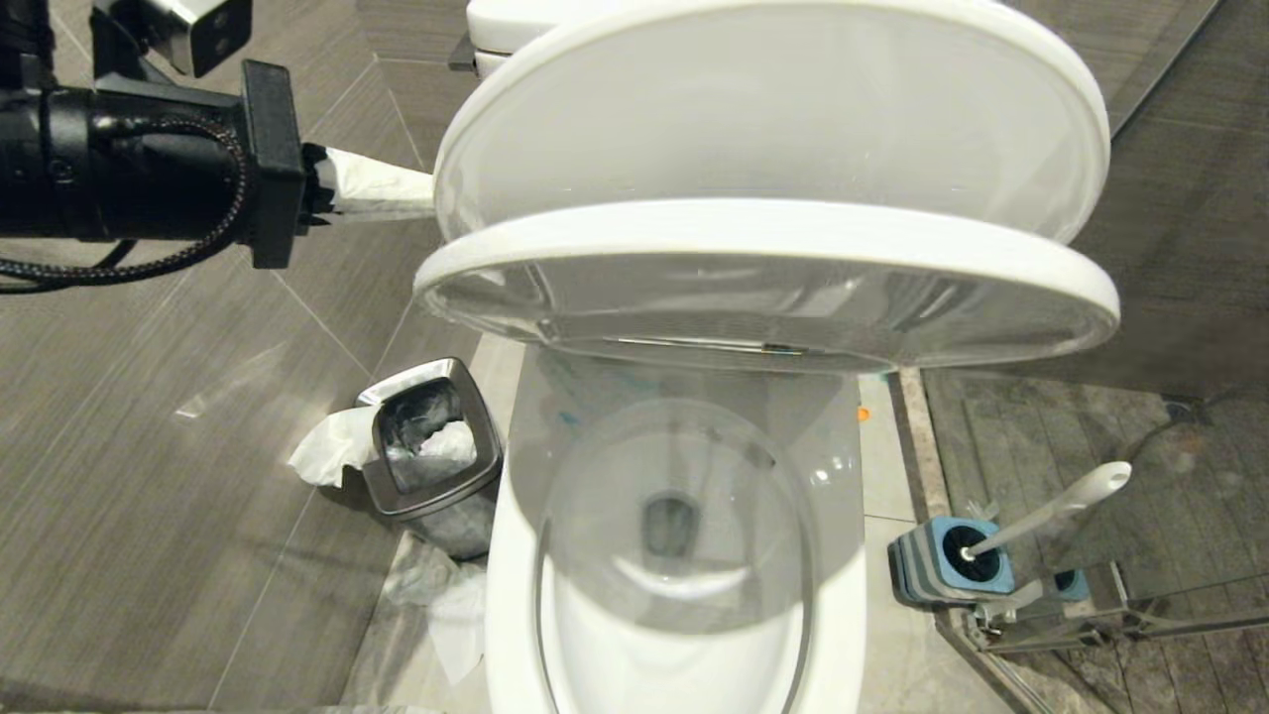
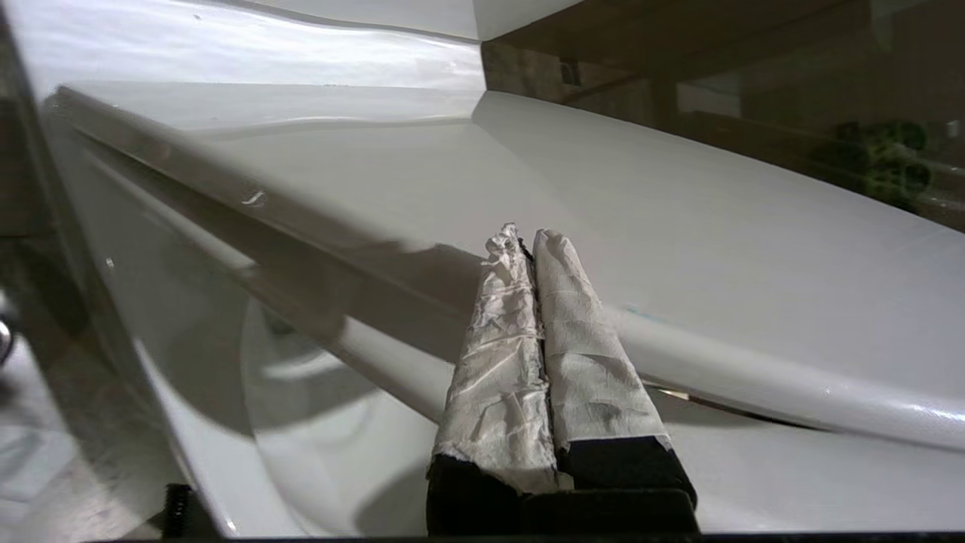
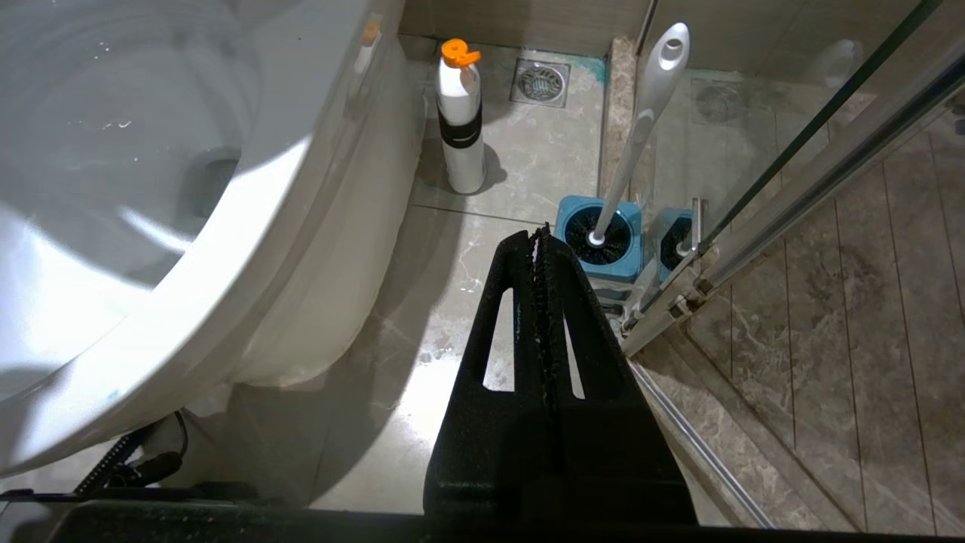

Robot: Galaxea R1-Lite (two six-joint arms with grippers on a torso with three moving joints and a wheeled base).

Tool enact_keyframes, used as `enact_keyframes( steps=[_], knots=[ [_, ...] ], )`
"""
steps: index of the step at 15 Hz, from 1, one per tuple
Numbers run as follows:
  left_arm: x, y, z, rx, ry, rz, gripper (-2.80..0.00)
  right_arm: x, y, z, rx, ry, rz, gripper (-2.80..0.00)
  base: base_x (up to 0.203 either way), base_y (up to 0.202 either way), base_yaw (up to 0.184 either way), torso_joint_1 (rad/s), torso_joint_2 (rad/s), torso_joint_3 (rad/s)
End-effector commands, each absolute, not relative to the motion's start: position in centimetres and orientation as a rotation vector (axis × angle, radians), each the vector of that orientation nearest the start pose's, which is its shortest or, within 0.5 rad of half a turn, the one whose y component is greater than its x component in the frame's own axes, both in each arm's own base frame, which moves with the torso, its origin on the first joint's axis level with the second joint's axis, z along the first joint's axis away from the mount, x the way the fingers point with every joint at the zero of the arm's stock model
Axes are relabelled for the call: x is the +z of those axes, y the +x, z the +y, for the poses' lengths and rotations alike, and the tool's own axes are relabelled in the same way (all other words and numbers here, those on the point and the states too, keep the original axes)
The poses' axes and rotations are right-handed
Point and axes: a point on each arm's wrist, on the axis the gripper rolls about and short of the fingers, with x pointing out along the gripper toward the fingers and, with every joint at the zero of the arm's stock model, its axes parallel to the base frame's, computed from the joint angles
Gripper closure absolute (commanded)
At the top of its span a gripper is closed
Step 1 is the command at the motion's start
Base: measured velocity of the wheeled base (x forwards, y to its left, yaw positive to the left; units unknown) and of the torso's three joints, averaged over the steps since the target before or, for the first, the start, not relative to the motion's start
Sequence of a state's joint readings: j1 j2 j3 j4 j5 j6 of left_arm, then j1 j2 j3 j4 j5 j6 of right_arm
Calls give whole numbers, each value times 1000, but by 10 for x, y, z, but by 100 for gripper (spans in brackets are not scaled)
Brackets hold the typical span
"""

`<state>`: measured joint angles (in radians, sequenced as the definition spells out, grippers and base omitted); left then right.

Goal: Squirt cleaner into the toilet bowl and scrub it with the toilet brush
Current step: Close the toilet lid

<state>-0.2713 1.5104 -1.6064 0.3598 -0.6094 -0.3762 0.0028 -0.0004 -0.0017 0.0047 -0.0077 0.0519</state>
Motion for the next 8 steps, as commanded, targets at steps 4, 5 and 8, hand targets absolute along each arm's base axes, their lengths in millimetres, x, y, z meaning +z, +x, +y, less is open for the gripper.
enact_keyframes(
  steps=[4,5,8],
  knots=[
    [374,208,-66,-811,-311,380,0,75,-23,0,-5,52,3,0,0,0,0,0,0,0],
    [377,205,-66,-808,-308,369,0,75,-23,0,-5,52,3,0,0,0,0,2,2,44],
    [380,189,-69,-823,-302,376,0,75,-23,0,-5,52,3,0,0,0,0,1,5,153]
  ],
)
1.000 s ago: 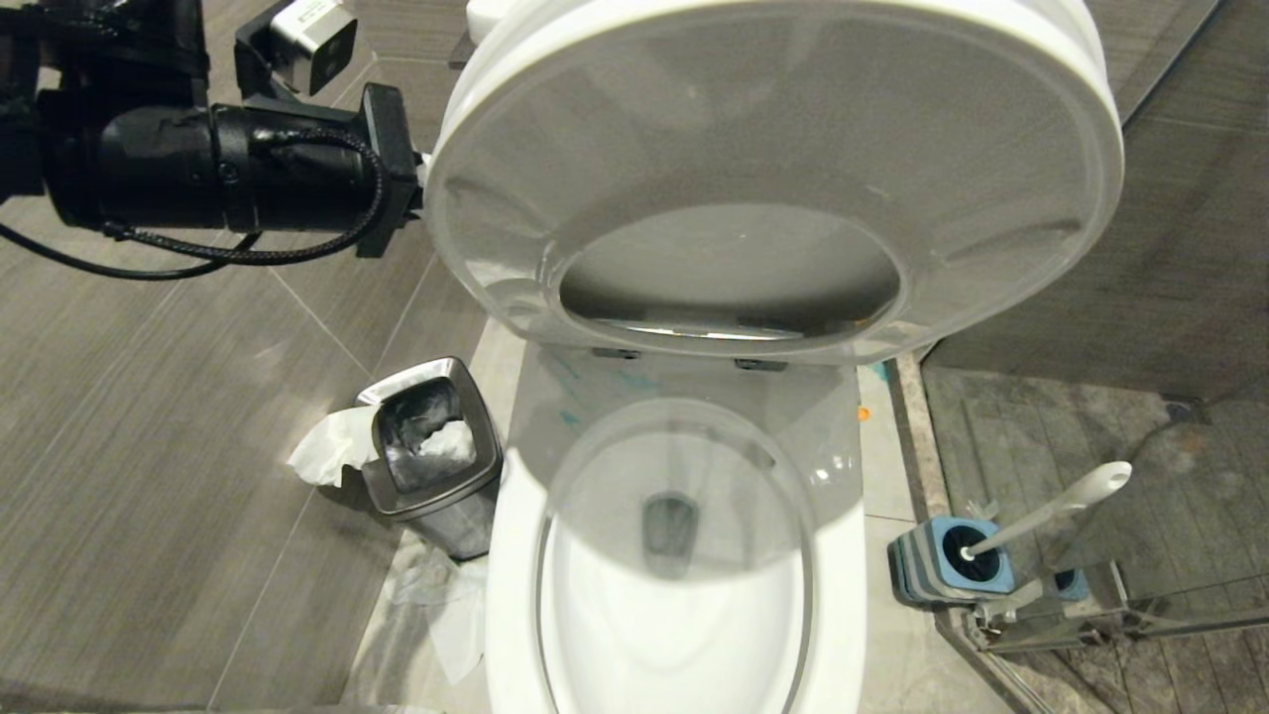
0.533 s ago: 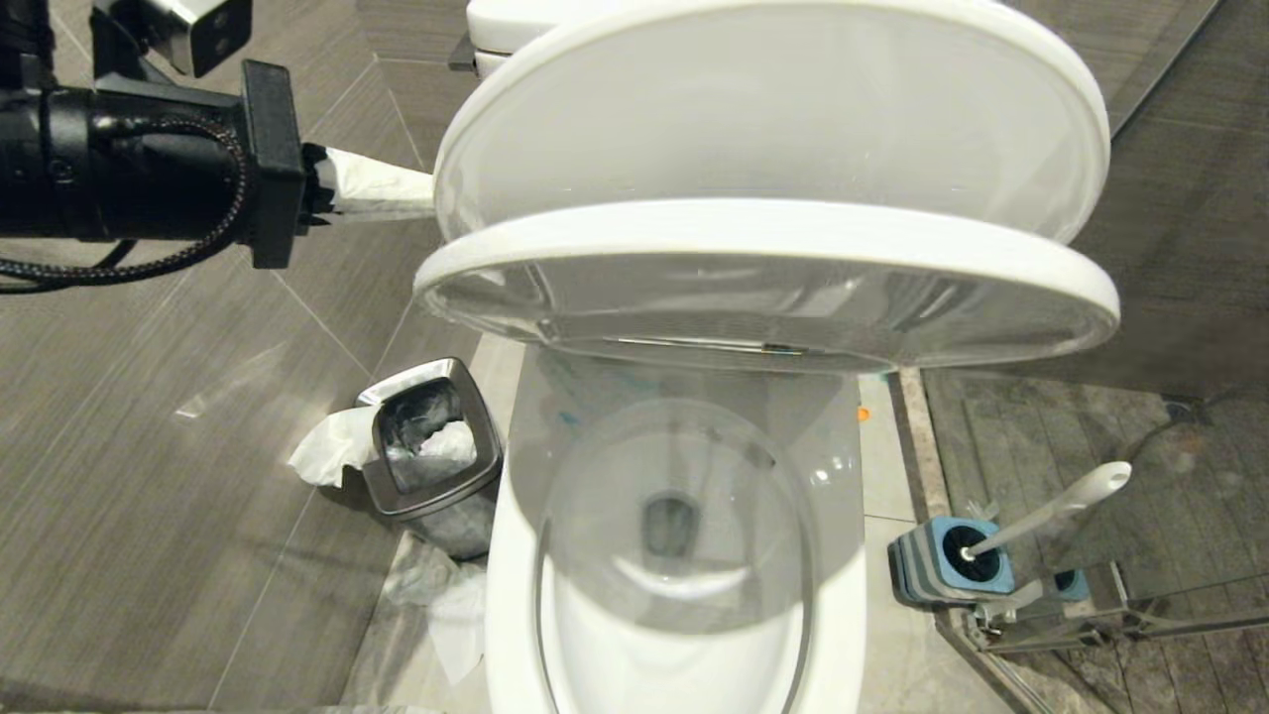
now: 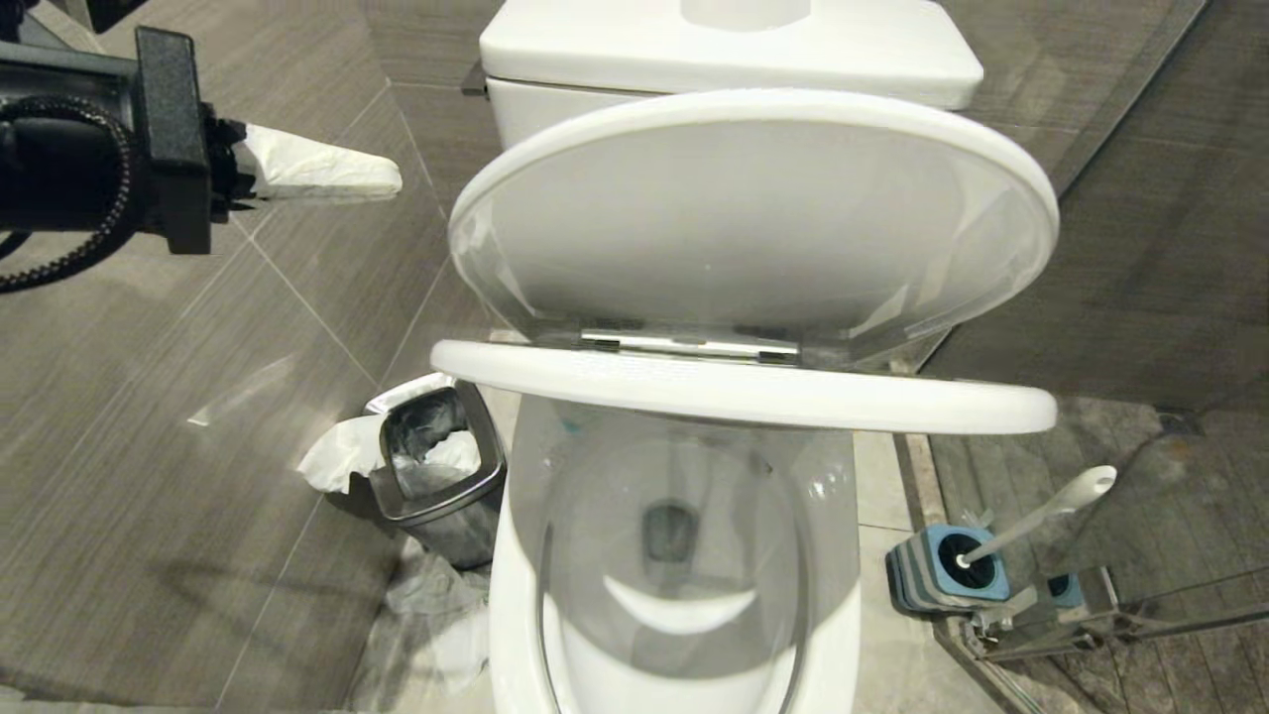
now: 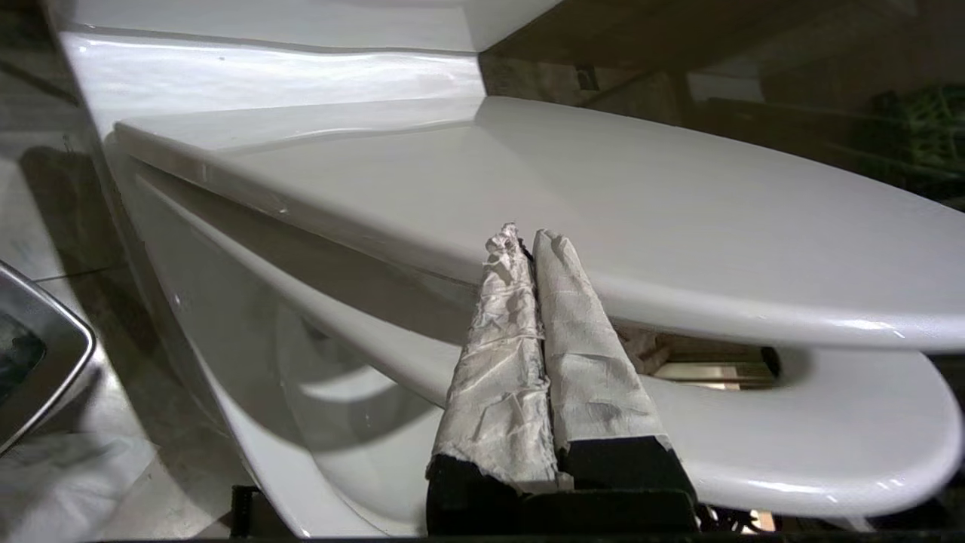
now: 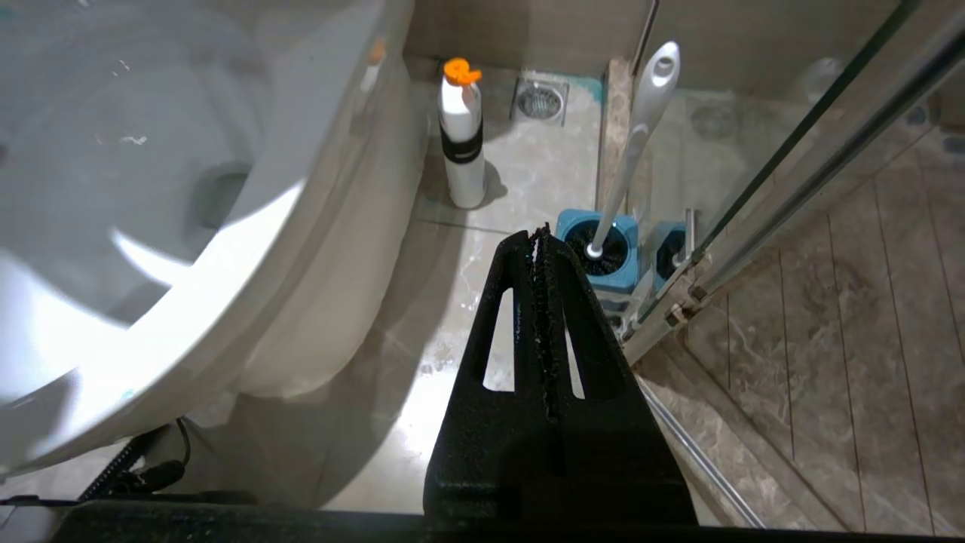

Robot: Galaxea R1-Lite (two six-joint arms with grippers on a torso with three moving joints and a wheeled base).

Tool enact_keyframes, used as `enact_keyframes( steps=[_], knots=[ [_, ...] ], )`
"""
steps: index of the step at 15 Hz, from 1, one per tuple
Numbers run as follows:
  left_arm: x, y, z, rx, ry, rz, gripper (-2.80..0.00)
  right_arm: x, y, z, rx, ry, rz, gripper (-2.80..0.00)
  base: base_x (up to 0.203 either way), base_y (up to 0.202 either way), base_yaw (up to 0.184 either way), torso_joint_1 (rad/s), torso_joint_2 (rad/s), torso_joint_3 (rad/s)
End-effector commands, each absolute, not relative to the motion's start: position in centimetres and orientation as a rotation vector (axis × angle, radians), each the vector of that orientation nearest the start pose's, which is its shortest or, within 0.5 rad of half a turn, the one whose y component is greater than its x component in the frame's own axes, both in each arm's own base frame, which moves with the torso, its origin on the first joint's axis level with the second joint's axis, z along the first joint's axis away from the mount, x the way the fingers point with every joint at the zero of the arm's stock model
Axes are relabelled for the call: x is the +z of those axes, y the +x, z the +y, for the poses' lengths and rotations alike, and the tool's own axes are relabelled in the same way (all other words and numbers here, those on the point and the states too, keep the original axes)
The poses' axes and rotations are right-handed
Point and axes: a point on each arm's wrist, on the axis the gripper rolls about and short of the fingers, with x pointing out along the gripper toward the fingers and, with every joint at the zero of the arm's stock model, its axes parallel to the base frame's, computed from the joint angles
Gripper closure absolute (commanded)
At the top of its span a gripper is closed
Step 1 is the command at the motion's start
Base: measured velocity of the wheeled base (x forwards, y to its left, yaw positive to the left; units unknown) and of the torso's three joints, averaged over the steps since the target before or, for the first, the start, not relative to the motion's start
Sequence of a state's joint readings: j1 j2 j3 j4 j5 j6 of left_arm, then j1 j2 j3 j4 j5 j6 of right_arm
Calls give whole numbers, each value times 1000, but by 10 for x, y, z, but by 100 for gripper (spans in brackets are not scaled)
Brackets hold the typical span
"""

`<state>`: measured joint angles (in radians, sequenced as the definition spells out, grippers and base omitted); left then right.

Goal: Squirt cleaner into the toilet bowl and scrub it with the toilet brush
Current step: Close the toilet lid

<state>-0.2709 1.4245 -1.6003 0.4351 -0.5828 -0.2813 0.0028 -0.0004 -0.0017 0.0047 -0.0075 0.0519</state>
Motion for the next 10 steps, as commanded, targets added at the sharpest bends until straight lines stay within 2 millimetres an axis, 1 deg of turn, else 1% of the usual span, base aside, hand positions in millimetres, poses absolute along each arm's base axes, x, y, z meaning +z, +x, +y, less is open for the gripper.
enact_keyframes(
  steps=[1,10],
  knots=[
    [379,186,-70,-824,-301,392,0,75,-23,0,-5,52,3,0,0,0,0,-2,2,189],
    [382,180,-72,-816,-292,382,0,75,-23,0,-5,52,3,0,0,0,0,0,0,202]
  ],
)
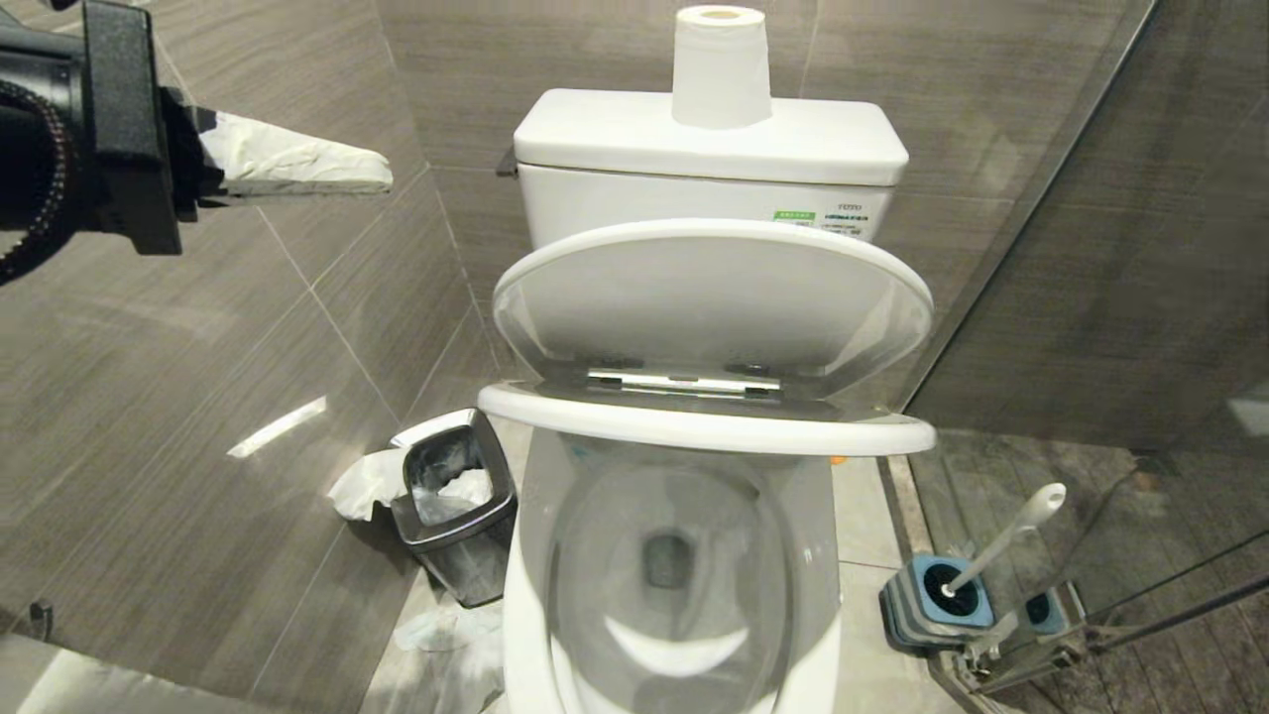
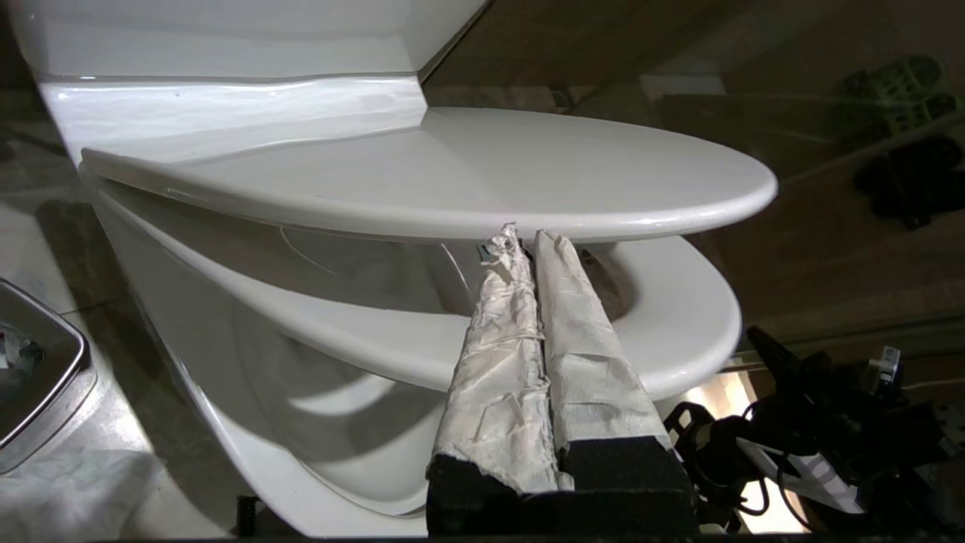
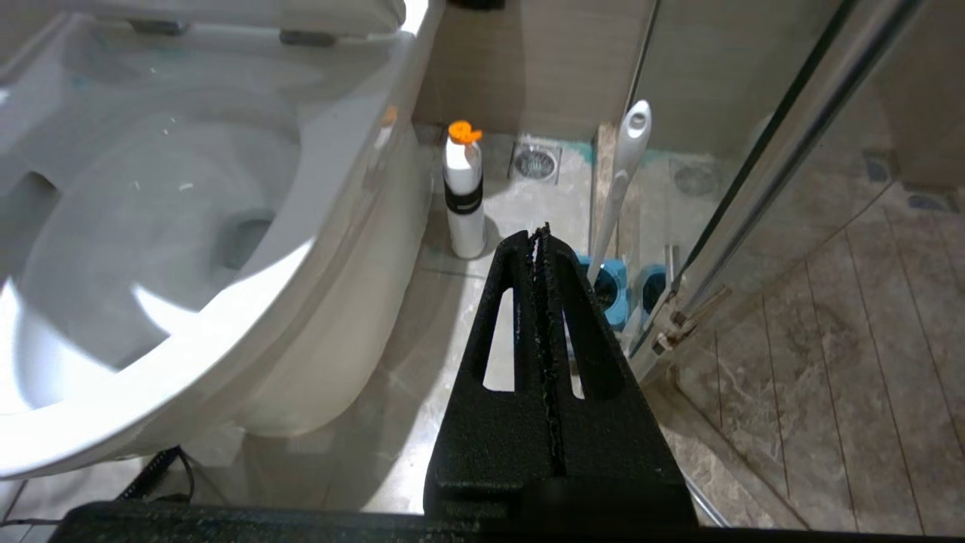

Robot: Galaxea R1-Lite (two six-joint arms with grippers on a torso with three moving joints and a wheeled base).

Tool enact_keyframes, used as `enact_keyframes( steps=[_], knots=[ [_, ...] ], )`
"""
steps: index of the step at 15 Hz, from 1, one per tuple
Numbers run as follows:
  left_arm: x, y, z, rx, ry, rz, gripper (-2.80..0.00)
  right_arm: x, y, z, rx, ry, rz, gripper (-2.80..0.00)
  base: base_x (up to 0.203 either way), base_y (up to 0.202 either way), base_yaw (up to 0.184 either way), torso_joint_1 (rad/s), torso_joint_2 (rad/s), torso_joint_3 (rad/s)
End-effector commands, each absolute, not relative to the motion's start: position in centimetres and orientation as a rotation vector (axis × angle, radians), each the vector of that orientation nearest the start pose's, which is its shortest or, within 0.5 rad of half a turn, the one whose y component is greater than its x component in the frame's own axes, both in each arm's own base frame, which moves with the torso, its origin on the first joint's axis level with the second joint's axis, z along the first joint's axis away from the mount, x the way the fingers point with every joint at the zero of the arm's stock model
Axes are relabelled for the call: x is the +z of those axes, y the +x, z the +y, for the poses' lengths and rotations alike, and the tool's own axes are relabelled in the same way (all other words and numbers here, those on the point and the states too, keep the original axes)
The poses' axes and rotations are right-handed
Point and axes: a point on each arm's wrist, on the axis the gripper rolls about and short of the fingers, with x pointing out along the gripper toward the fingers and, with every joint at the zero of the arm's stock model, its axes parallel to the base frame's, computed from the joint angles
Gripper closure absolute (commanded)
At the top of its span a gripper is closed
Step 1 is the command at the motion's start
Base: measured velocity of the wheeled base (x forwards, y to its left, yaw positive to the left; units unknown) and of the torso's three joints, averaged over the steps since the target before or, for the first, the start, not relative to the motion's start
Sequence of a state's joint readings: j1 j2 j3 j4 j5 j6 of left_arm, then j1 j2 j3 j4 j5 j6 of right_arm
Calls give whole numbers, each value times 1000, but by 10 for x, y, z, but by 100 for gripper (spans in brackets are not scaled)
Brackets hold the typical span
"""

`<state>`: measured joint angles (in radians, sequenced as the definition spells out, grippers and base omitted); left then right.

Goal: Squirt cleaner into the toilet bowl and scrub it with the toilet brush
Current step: Close the toilet lid

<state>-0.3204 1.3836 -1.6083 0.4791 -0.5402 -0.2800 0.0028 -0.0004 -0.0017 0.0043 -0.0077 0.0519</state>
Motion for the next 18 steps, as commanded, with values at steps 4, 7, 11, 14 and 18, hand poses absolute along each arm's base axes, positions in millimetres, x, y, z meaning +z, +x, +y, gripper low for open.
enact_keyframes(
  steps=[4,7,11,14,18],
  knots=[
    [381,179,-72,-818,-293,389,0,75,-23,0,-5,52,3,0,0,0,0,0,1,184],
    [371,176,-78,-810,-292,491,0,75,-23,0,-5,52,3,0,0,0,0,0,3,38],
    [376,185,-85,-751,-143,447,0,75,-23,0,-5,52,3,0,0,0,0,0,0,0],
    [379,222,-102,-701,40,307,0,75,-23,0,-5,52,3,0,0,0,0,0,0,0],
    [373,267,-124,-683,176,242,0,75,-23,0,-5,52,3,0,0,0,0,0,0,0]
  ],
)
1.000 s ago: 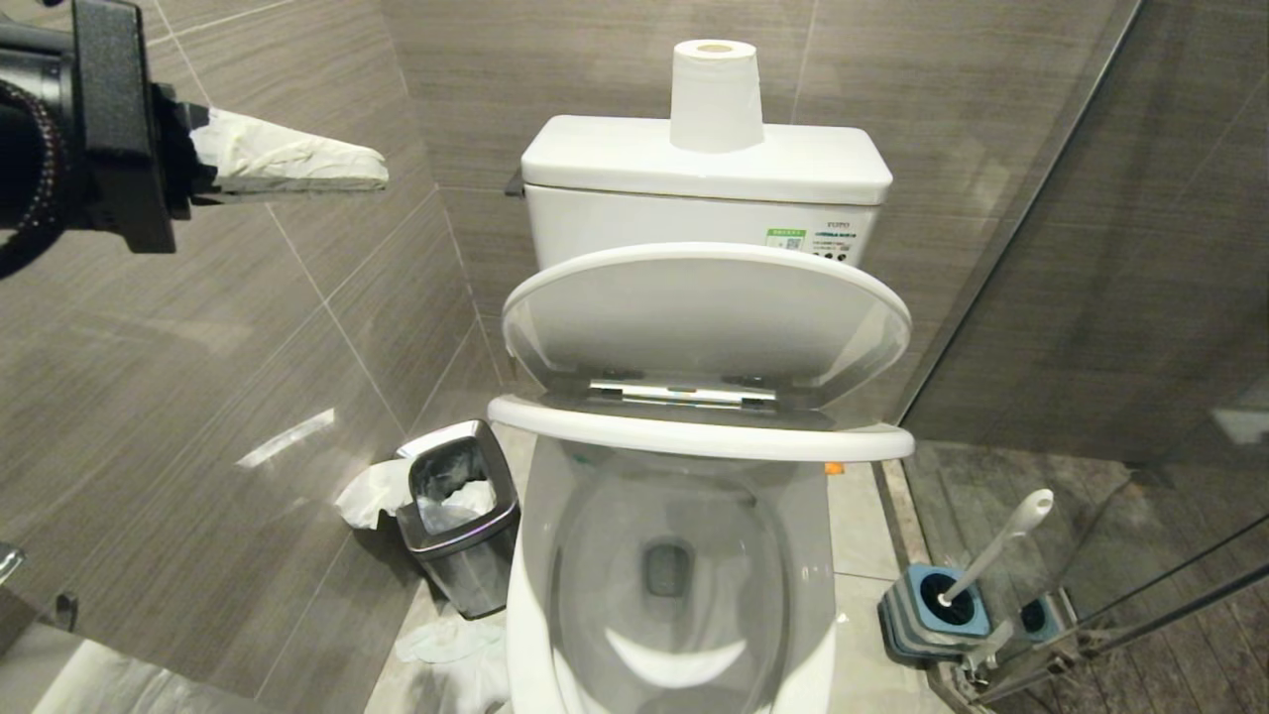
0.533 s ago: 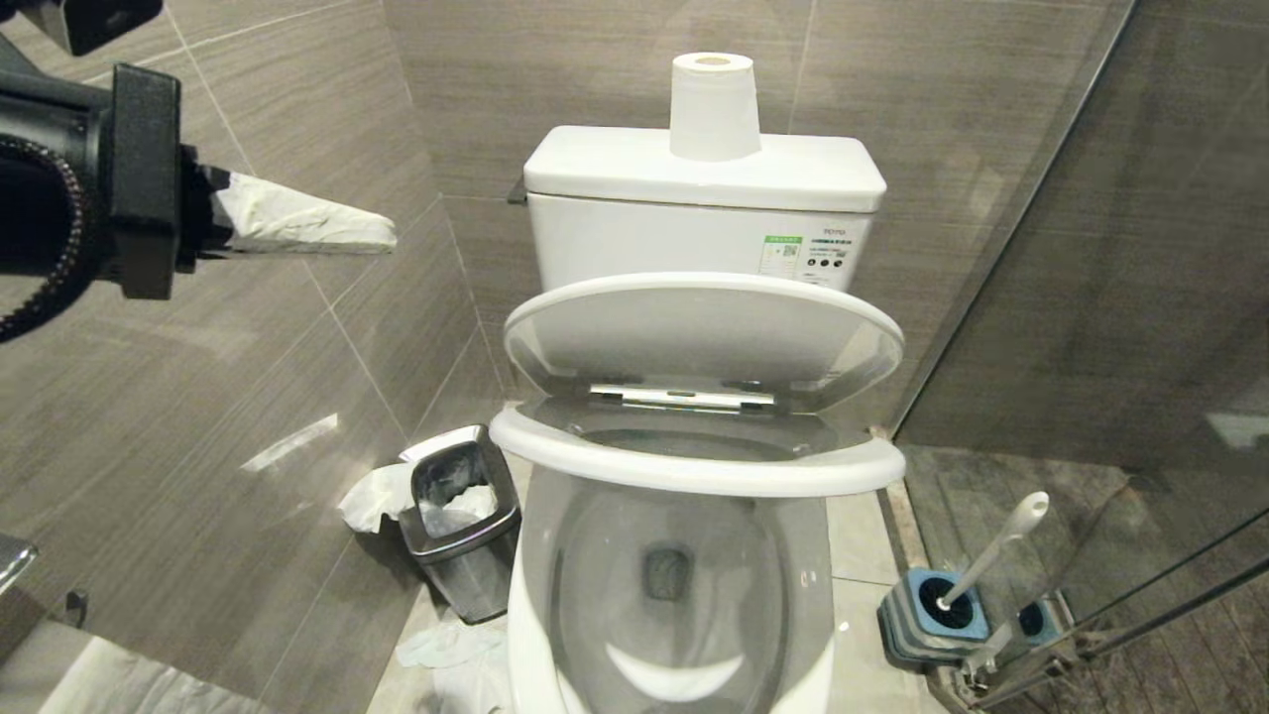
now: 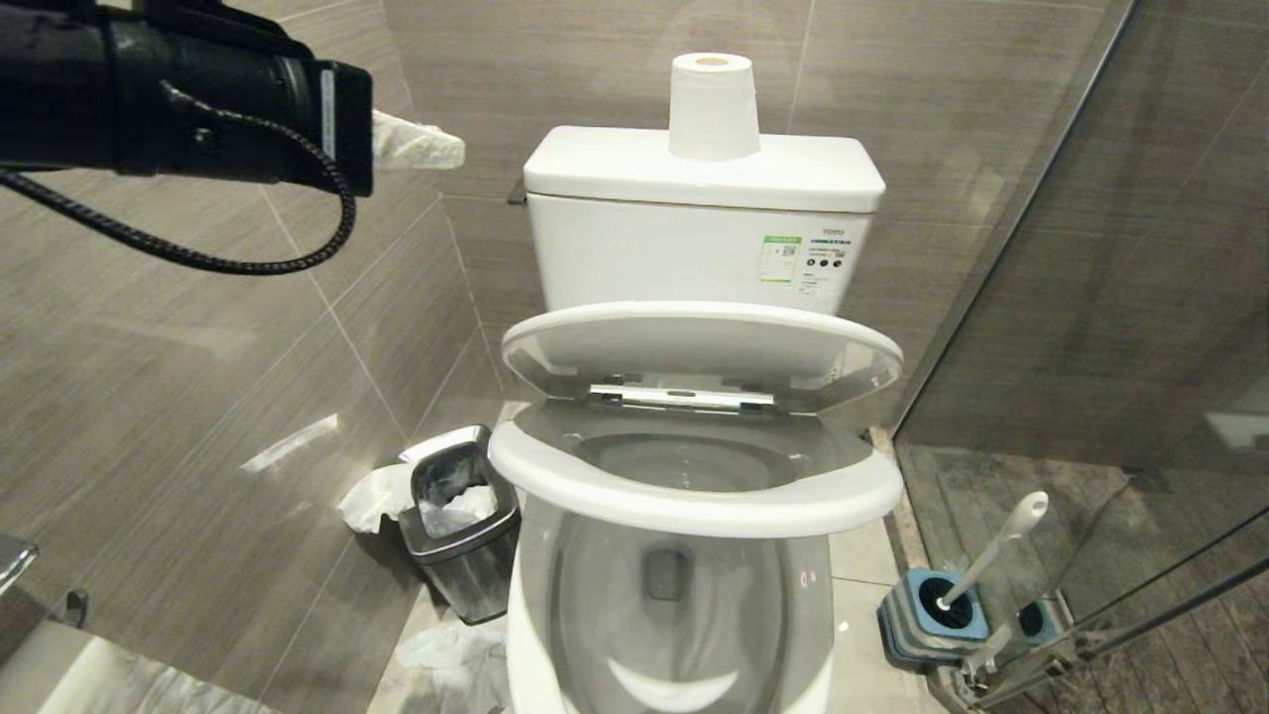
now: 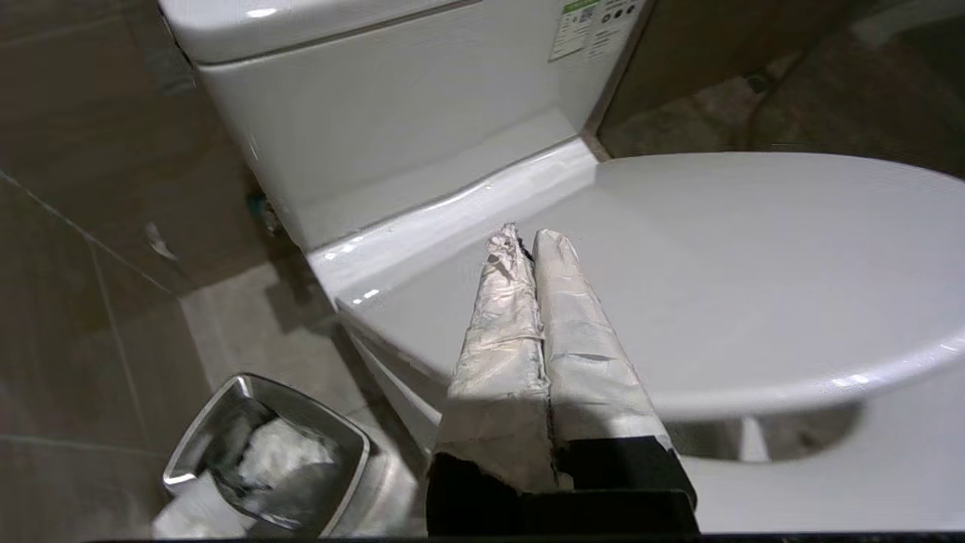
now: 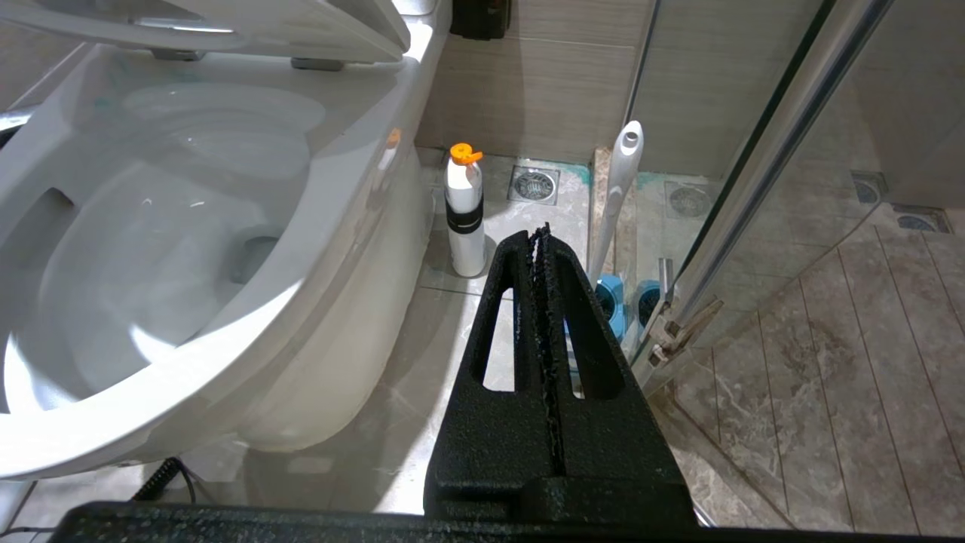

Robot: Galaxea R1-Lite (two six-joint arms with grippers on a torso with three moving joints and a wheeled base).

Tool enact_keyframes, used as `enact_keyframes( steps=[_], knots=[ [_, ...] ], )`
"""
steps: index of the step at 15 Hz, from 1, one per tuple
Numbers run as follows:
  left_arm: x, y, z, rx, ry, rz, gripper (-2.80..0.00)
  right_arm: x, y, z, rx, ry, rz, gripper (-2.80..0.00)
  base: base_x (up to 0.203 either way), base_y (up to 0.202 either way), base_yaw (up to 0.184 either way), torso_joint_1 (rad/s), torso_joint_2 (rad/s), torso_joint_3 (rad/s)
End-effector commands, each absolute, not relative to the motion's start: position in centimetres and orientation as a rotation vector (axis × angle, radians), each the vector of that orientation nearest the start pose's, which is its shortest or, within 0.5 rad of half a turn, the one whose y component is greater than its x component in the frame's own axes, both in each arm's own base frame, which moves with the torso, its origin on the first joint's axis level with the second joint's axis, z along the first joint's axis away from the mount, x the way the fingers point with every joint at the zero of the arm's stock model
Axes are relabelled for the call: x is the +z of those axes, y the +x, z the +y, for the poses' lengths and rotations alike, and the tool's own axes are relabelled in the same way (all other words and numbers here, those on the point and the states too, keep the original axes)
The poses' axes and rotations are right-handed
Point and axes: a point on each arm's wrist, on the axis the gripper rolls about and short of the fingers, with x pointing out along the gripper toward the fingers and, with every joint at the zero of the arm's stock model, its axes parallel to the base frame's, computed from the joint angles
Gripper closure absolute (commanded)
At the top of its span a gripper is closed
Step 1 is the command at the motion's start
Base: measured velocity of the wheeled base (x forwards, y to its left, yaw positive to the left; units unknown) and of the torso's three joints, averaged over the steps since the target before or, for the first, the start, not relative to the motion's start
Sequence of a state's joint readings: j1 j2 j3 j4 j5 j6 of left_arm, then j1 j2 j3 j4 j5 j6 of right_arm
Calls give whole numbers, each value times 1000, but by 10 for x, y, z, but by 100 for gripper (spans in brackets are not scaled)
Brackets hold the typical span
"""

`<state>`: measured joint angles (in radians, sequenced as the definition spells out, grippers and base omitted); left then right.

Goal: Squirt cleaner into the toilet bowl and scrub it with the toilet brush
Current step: Close the toilet lid

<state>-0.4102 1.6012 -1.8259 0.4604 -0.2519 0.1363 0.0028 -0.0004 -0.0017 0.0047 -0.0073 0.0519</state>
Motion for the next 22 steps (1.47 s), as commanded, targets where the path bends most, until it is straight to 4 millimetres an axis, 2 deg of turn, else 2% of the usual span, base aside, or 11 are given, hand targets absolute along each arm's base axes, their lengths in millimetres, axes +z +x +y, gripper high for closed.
enact_keyframes(
  steps=[1,5,11,16,22],
  knots=[
    [367,276,-129,-688,187,254,0,75,-23,0,-5,52,3,0,0,0,0,0,0,0],
    [340,293,-139,-729,200,387,0,75,-23,0,-5,52,3,0,0,0,0,0,0,0],
    [316,287,-160,-847,254,547,0,75,-23,0,-5,52,3,0,0,0,0,0,0,0],
    [294,275,-160,-865,277,757,0,75,-23,0,-5,52,3,0,0,0,0,0,0,0],
    [257,281,-169,-848,289,920,0,75,-23,0,-5,52,3,0,0,0,0,0,0,0]
  ],
)
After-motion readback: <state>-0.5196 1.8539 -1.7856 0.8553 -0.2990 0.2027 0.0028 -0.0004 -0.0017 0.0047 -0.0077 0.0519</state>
